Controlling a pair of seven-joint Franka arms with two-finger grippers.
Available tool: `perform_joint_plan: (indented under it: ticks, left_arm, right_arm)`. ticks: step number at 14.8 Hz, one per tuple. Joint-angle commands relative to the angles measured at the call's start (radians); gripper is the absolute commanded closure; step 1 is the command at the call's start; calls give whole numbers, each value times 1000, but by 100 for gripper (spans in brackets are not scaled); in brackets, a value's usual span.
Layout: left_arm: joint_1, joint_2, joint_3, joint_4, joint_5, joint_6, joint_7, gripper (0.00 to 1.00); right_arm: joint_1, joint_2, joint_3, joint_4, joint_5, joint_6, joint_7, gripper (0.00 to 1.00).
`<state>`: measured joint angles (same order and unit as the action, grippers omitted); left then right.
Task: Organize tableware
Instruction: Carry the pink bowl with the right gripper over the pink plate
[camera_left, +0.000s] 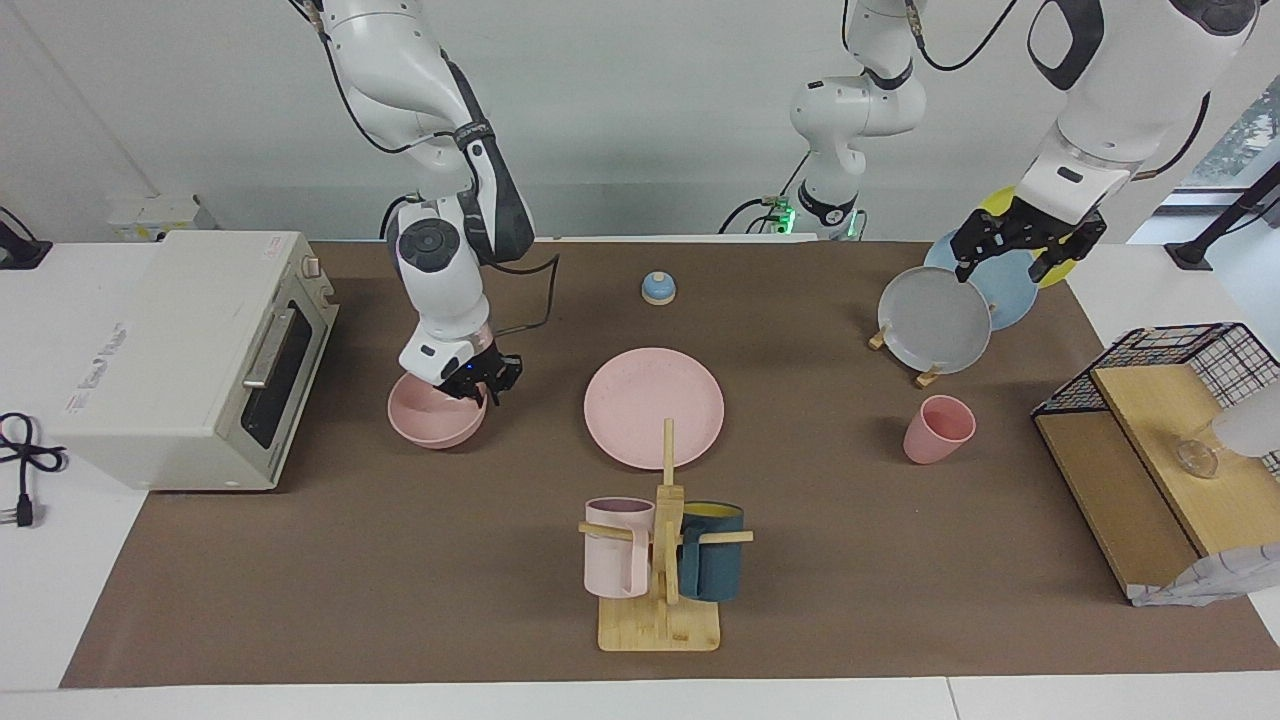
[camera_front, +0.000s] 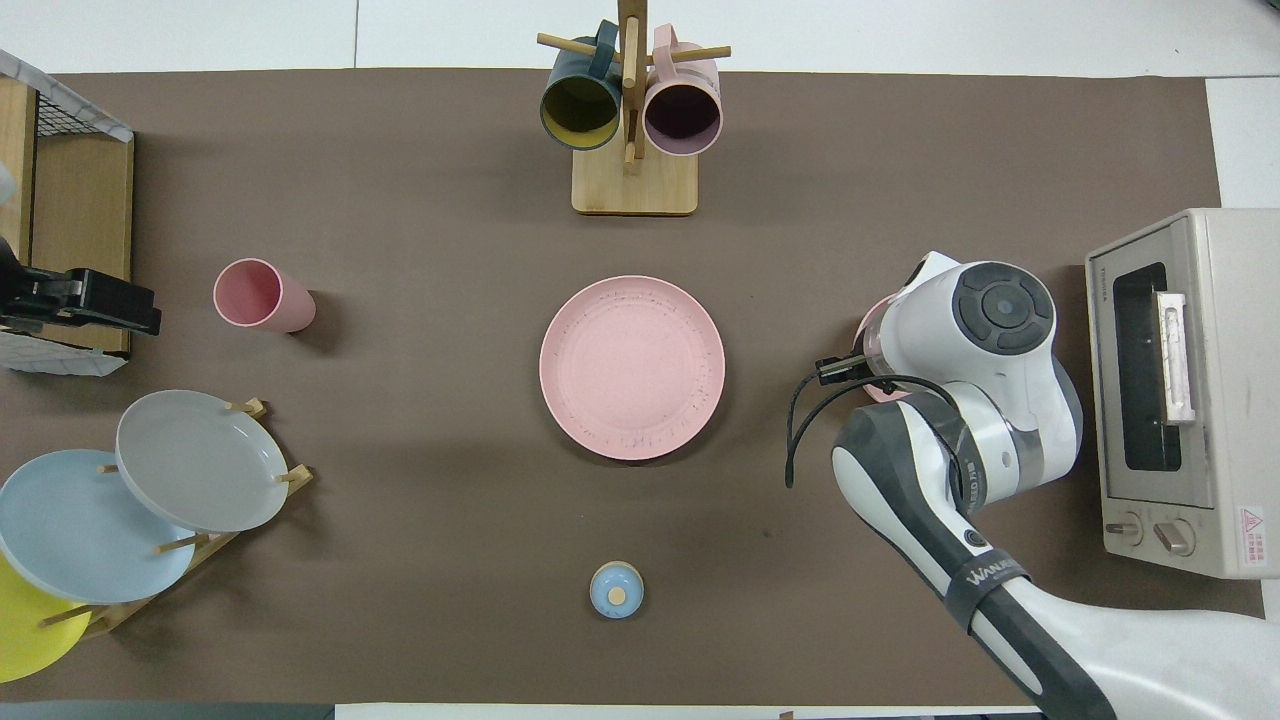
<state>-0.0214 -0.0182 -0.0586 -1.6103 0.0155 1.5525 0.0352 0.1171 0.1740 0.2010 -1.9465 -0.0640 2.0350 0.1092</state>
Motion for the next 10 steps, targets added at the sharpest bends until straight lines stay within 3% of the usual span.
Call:
perform_joint_plan:
  ticks: [1,3,7,10]
  left_arm:
    - [-5,-16,5,-8,21,-41,2,0]
    - [1,-19,3,-7,21,-37,2,0]
    - [1,-25,6,-7,20,-28,0,0]
    - [5,-26,5,-55,17,52,-27,0]
  right_arm:
    - [106,100,6,252,-62,-169,168,100]
    - [211,154,17,364,-63,-188,359,100]
    - [406,381,17,651,-71,-213,663,100]
    - [429,414,18,629,-117,-101,719,100]
